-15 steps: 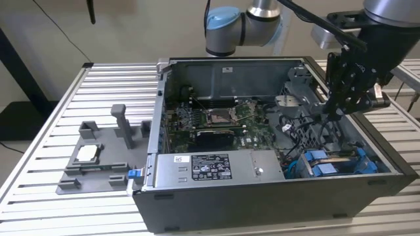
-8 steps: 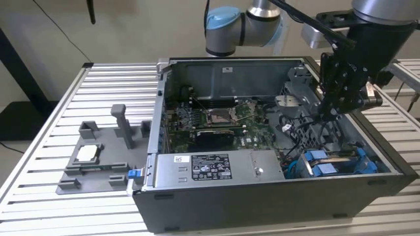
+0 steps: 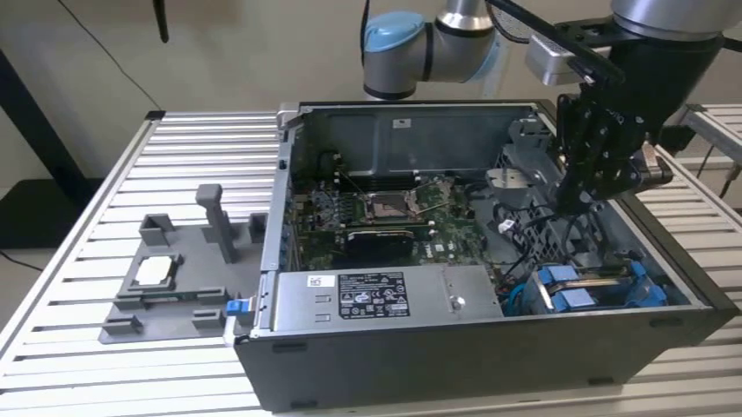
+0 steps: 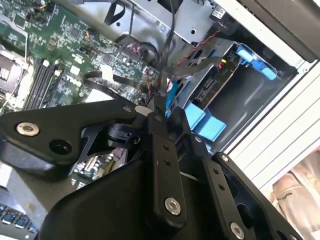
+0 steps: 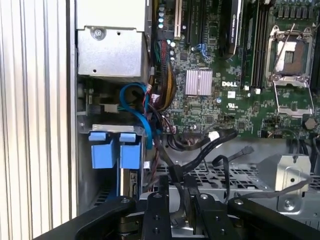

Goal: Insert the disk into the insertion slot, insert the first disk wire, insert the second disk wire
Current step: 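Insert the second disk wire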

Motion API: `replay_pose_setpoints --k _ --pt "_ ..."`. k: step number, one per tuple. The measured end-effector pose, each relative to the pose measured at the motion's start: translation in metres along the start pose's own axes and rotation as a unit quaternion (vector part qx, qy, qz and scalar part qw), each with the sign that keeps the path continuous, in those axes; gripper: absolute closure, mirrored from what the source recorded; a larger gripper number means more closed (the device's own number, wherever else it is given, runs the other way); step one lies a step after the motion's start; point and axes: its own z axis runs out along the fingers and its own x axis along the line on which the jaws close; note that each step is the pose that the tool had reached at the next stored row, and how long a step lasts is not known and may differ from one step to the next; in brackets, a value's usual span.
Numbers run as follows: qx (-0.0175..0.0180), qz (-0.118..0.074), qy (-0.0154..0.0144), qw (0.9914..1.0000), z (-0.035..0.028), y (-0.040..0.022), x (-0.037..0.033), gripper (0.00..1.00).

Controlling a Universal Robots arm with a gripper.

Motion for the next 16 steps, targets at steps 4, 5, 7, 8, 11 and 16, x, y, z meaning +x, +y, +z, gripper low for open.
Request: replay_pose_setpoints --k 4,5,7,8,11,16 --pt "-0.0006 -0.014 0.0072 0.99988 -0.0002 0.0038 -0.0015 0.73" --pt "-0.0007 -0.017 0.0085 0.99982 -0.0002 0.0050 -0.0020 0.73" --pt "-0.0010 -0.022 0.0105 0.99969 -0.0003 0.0069 -0.0028 0.73" --pt "-0.0010 -0.025 0.0114 0.99961 -0.0003 0.0080 -0.0032 0.73" --pt "-0.0013 -0.033 0.0133 0.99935 -0.0004 0.0115 -0.0044 0.73" --pt "-0.0014 -0.043 0.0154 0.99896 0.0008 0.0178 -0.0080 0.73"
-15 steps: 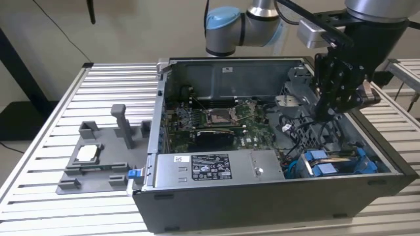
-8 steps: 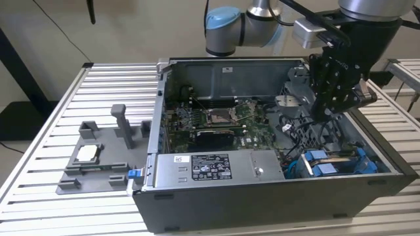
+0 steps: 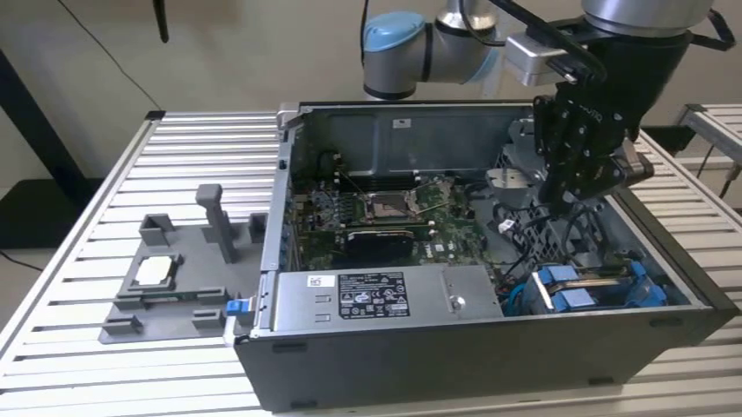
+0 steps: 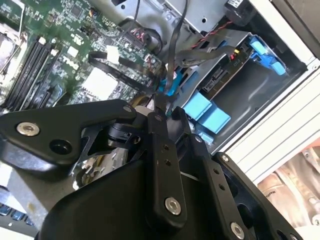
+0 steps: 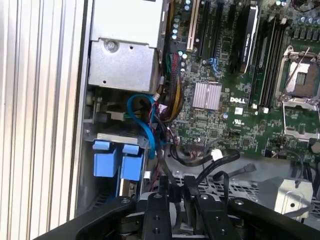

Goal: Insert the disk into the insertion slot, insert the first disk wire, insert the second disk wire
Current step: 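Insert the second disk wire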

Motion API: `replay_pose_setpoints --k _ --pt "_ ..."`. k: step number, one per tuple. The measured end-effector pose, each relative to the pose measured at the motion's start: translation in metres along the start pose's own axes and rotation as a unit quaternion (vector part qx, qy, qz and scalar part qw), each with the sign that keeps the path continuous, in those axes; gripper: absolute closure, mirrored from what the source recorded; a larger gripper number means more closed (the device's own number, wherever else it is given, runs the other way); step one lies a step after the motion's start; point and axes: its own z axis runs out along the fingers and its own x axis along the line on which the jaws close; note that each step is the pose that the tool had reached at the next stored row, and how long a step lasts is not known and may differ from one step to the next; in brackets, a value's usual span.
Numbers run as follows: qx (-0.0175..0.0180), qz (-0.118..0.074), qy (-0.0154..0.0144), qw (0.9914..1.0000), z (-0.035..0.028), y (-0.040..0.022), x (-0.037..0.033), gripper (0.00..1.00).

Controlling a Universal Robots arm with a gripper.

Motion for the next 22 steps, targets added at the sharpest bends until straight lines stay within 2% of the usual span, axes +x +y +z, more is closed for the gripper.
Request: replay_pose_setpoints --k 2,6,7,9,10,13,15,19,21,22 --pt "0.0004 -0.002 0.0012 1.00000 0.0008 0.0029 -0.0020 0.73" --pt "0.0056 -0.007 0.0047 0.99995 0.0010 0.0053 -0.0024 0.73" --pt "0.0089 -0.009 0.0054 0.99990 0.0009 0.0054 -0.0024 0.73" --pt "0.0184 -0.014 0.0067 0.99972 0.0010 0.0055 -0.0025 0.73" --pt "0.0206 -0.015 0.0084 0.99963 0.0012 0.0058 -0.0026 0.73" --pt "0.0210 -0.018 0.0130 0.99953 0.0024 0.0075 -0.0028 0.73" --pt "0.0208 -0.019 0.0170 0.99946 0.0029 0.0084 -0.0030 0.73" --pt "0.0228 -0.022 0.0251 0.99919 0.0038 0.0092 -0.0031 0.73" --pt "0.0230 -0.023 0.0284 0.99906 0.0040 0.0097 -0.0032 0.75" --pt "0.0234 -0.024 0.0295 0.99901 0.0041 0.0099 -0.0032 0.82"
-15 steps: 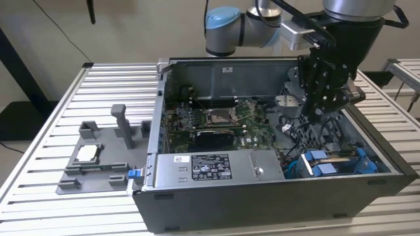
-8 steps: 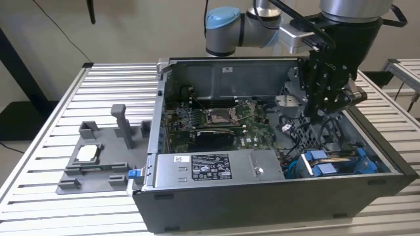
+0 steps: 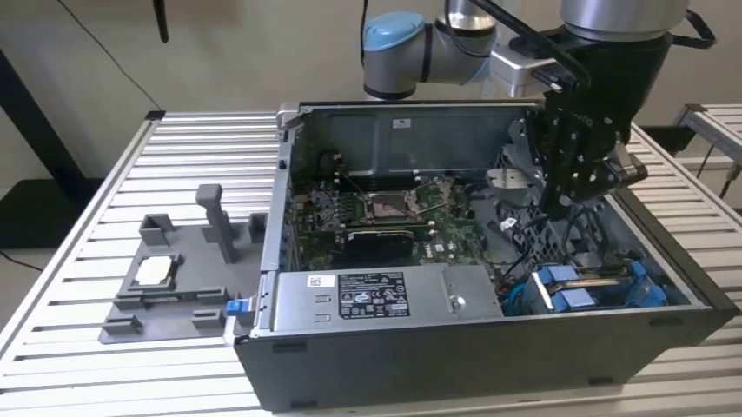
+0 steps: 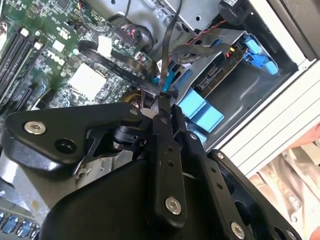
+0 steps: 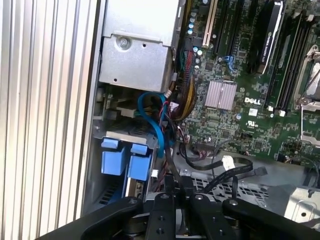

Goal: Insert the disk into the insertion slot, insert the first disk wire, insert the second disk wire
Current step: 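Insert the second disk wire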

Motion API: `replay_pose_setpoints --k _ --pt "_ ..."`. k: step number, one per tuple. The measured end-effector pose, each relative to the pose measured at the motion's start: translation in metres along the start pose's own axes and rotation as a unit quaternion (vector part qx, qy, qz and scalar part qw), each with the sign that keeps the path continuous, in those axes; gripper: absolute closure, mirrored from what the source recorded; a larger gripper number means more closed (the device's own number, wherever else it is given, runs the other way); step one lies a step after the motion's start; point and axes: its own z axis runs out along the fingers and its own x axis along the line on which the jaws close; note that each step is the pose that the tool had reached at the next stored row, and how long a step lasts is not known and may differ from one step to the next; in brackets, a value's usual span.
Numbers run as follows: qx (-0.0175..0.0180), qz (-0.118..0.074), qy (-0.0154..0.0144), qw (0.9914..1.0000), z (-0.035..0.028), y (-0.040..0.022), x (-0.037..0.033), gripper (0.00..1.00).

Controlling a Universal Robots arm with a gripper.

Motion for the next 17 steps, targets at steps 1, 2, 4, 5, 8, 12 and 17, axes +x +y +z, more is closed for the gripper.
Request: replay_pose_setpoints --k 1,2,4,5,8,12,17 --pt "0.0005 -0.001 0.0005 1.00000 0.0000 0.0001 0.0001 0.82" --pt "0.0009 -0.001 0.0006 1.00000 0.0001 0.0002 0.0006 0.82" --pt "0.0010 -0.002 0.0006 1.00000 0.0004 0.0008 0.0034 0.82" --pt "0.0009 -0.002 0.0004 1.00000 0.0008 0.0012 0.0055 0.84" --pt "-0.0021 -0.002 -0.0002 1.00000 0.0017 0.0019 0.0123 0.84" --pt "-0.0090 -0.002 -0.0025 0.99995 0.0036 0.0019 0.0252 0.84" --pt "-0.0183 -0.002 -0.0061 0.99981 0.0064 -0.0021 0.0390 0.84"
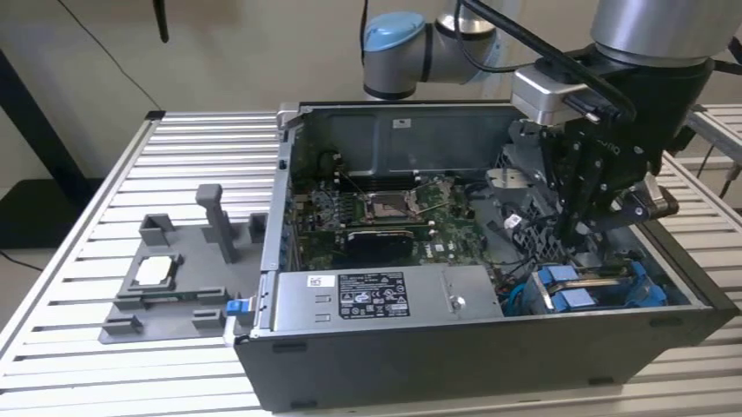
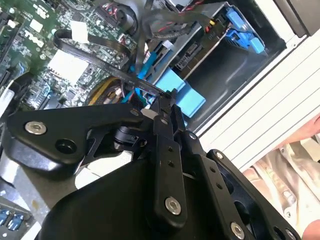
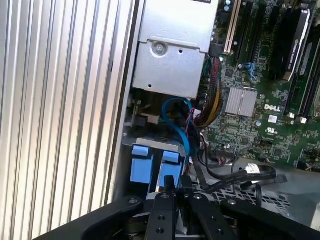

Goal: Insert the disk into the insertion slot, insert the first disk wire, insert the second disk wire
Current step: 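Insert the second disk wire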

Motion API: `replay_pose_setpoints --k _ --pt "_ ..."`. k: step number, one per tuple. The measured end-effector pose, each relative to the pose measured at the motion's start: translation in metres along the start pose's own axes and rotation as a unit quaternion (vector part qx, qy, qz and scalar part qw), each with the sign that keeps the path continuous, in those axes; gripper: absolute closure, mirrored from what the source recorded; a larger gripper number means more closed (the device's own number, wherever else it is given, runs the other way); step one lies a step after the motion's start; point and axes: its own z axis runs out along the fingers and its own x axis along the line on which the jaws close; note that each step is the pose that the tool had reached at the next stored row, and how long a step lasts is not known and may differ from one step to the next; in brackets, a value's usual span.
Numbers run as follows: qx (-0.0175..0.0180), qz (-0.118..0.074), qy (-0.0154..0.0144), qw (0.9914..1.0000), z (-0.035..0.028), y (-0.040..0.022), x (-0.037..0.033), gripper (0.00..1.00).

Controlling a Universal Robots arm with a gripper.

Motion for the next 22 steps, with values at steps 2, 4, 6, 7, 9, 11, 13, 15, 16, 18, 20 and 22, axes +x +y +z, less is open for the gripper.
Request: replay_pose_setpoints --k 2,4,6,7,9,11,13,15,16,18,20,22 --pt "-0.0022 0.000 -0.0014 1.00000 0.0014 -0.0034 0.0040 0.84" --pt "-0.0035 0.000 -0.0035 0.99999 0.0036 -0.0074 0.0075 0.84" --pt "-0.0048 0.000 -0.0049 0.99998 0.0062 -0.0118 0.0099 0.84" --pt "-0.0053 0.000 -0.0053 0.99997 0.0076 -0.0141 0.0110 0.84" --pt "-0.0063 0.000 -0.0061 0.99996 0.0103 -0.0187 0.0128 0.84" --pt "-0.0068 0.000 -0.0065 0.99996 0.0123 -0.0225 0.0139 0.84" --pt "-0.0104 0.000 -0.0070 0.99992 0.0130 -0.0257 0.0144 0.84" --pt "-0.0208 -0.001 -0.0088 0.99974 0.0137 -0.0287 0.0149 0.84" --pt "-0.0247 -0.001 -0.0096 0.99965 0.0147 -0.0308 0.0152 0.84" --pt "-0.0258 0.000 -0.0101 0.99962 0.0177 -0.0338 0.0156 0.84" --pt "-0.0259 0.004 -0.0107 0.99960 0.0208 -0.0353 0.0157 0.84" --pt "-0.0260 0.006 -0.0107 0.99959 0.0212 -0.0358 0.0158 0.84"
